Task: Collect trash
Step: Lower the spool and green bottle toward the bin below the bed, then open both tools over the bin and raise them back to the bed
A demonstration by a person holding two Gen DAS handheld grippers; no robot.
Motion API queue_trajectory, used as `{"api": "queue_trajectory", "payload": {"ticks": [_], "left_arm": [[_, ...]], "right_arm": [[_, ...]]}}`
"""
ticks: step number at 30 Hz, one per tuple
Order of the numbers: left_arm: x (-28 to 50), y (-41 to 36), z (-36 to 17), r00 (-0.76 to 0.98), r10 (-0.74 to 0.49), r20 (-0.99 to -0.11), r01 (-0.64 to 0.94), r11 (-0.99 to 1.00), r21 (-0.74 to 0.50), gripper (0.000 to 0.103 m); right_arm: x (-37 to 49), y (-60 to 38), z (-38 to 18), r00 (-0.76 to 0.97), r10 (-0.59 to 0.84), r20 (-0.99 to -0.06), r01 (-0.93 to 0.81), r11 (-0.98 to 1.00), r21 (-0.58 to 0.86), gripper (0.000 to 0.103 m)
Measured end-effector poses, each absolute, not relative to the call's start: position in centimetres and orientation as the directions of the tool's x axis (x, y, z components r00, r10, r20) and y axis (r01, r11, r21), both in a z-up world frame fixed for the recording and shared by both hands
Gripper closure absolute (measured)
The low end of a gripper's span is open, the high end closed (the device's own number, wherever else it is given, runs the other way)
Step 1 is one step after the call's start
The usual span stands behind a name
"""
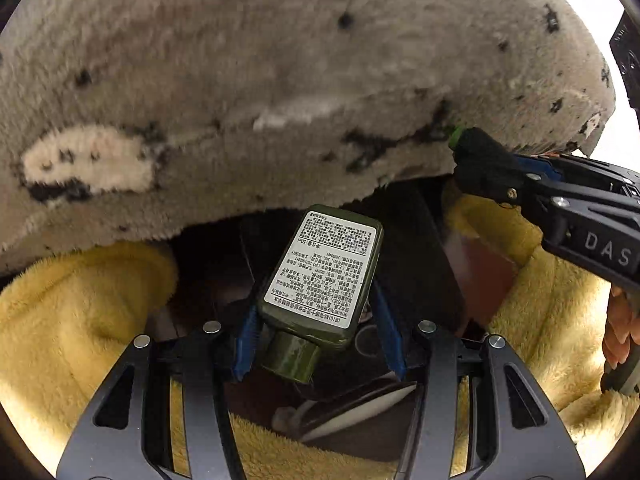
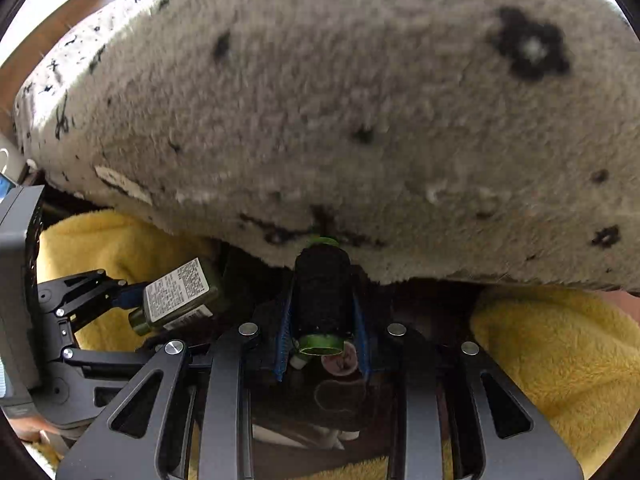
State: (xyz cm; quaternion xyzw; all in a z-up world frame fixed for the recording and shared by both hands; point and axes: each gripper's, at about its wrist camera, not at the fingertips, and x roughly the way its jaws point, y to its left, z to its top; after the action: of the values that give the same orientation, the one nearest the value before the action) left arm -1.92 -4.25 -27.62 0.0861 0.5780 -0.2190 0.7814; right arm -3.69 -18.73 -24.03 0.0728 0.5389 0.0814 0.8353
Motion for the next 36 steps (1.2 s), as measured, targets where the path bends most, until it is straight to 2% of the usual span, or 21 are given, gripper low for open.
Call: {"api": "queue_trajectory", "payload": {"ticks": [14, 15, 16, 17, 21, 24, 29, 36], "left_arm": [[-2.7, -4.4, -28.5, 0.215, -0.240, -0.947, 0.443, 0.888, -0.125, 0.054], [-2.8, -4.4, -28.4, 0.215, -0.240, -0.947, 0.443, 0.888, -0.124, 0.055], [-2.8, -4.3, -28.4, 0.215, -0.241, -0.947, 0.443, 0.888, -0.125, 0.054], [-2.6, -4.6, -28.6, 0.217, -0.241, -0.946, 0.444, 0.888, -0.124, 0.049], [-2.3, -4.7, -27.7, 0.231, -0.236, -0.944, 0.445, 0.888, -0.114, 0.031], [-2.3, -4.6, -27.0, 0.250, -0.235, -0.939, 0.446, 0.889, -0.104, 0.023], [-2.1, -4.3, -24.0, 0.321, -0.240, -0.916, 0.453, 0.888, -0.074, 0.019], [-1.4, -3.7, -16.1, 0.503, -0.285, -0.816, 0.452, 0.891, -0.033, 0.018]], "right_arm": [[-3.1, -17.7, -25.1, 0.364, 0.212, -0.907, -0.065, 0.977, 0.202, 0.074], [-3.0, -17.8, -25.1, 0.364, 0.210, -0.907, -0.062, 0.978, 0.202, 0.073], [-3.0, -17.9, -25.0, 0.365, 0.207, -0.908, -0.057, 0.978, 0.200, 0.065], [-3.0, -17.9, -25.0, 0.367, 0.205, -0.907, -0.054, 0.979, 0.199, 0.059], [-3.1, -18.5, -24.3, 0.388, 0.187, -0.903, -0.047, 0.982, 0.183, 0.046], [-3.2, -18.9, -23.5, 0.414, 0.162, -0.896, -0.038, 0.986, 0.161, 0.036], [-3.7, -20.0, -20.2, 0.506, 0.099, -0.857, -0.026, 0.995, 0.100, 0.028], [-4.3, -21.7, -12.4, 0.705, -0.013, -0.709, 0.019, 1.000, 0.001, 0.020]]}}
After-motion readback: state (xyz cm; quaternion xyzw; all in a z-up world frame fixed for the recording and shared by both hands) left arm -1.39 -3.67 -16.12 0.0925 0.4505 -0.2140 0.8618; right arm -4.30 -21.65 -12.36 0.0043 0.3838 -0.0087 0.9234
